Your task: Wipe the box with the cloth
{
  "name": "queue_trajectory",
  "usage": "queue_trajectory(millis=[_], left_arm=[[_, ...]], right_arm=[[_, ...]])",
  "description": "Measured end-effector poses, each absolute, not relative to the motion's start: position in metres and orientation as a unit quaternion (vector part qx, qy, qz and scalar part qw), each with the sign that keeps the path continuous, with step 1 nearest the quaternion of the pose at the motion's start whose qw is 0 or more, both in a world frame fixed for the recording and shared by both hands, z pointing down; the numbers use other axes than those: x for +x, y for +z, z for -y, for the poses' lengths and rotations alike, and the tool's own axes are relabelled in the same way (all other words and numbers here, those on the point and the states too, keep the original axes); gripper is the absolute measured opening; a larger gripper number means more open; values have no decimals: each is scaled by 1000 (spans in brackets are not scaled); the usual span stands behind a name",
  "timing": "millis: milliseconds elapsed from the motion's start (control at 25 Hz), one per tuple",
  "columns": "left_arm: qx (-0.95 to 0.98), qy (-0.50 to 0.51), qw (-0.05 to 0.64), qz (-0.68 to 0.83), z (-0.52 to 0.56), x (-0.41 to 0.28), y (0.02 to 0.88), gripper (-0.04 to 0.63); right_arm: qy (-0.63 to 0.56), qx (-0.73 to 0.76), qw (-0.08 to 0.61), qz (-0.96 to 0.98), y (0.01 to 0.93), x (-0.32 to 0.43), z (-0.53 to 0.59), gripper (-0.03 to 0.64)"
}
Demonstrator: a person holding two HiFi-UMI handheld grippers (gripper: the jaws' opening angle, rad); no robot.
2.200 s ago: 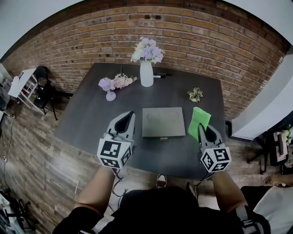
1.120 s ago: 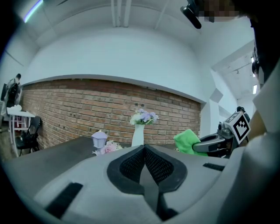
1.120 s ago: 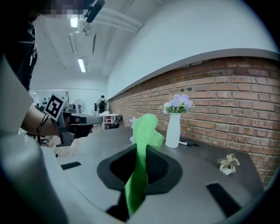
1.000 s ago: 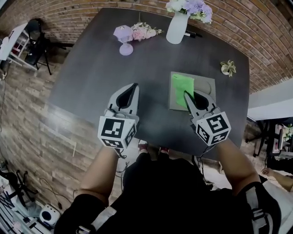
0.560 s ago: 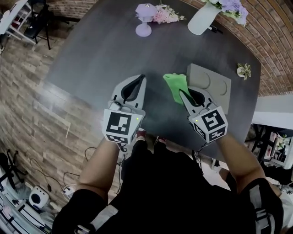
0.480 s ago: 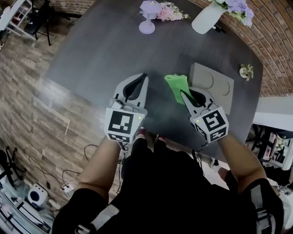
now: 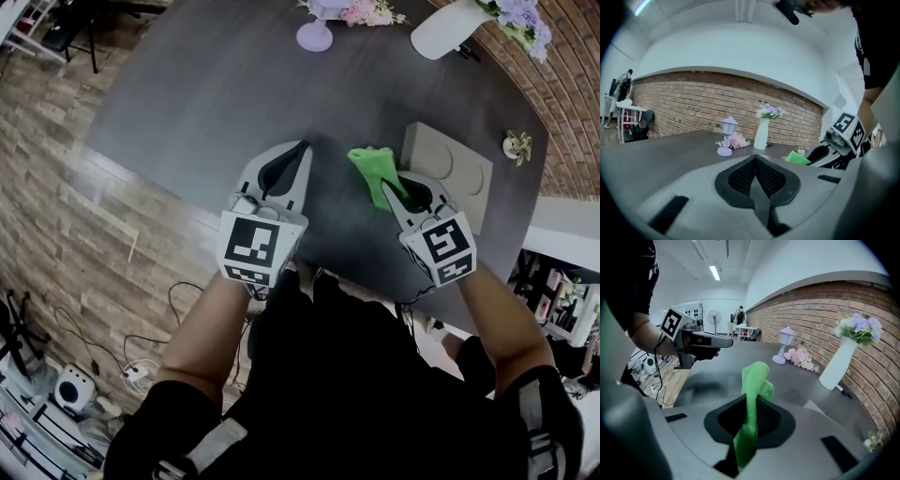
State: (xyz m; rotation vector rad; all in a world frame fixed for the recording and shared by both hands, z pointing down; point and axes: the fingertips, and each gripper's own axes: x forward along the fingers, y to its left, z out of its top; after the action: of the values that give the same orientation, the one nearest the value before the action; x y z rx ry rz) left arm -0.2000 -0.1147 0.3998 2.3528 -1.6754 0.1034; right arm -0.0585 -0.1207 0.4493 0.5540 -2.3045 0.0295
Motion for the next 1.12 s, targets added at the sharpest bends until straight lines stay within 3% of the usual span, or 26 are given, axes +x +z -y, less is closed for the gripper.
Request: queue_trajectory(millis=[1120], left_arm=[[801,30,151,579,145,-203,417,9]], right_arm=[[-53,214,421,880,463,-57,216,38]])
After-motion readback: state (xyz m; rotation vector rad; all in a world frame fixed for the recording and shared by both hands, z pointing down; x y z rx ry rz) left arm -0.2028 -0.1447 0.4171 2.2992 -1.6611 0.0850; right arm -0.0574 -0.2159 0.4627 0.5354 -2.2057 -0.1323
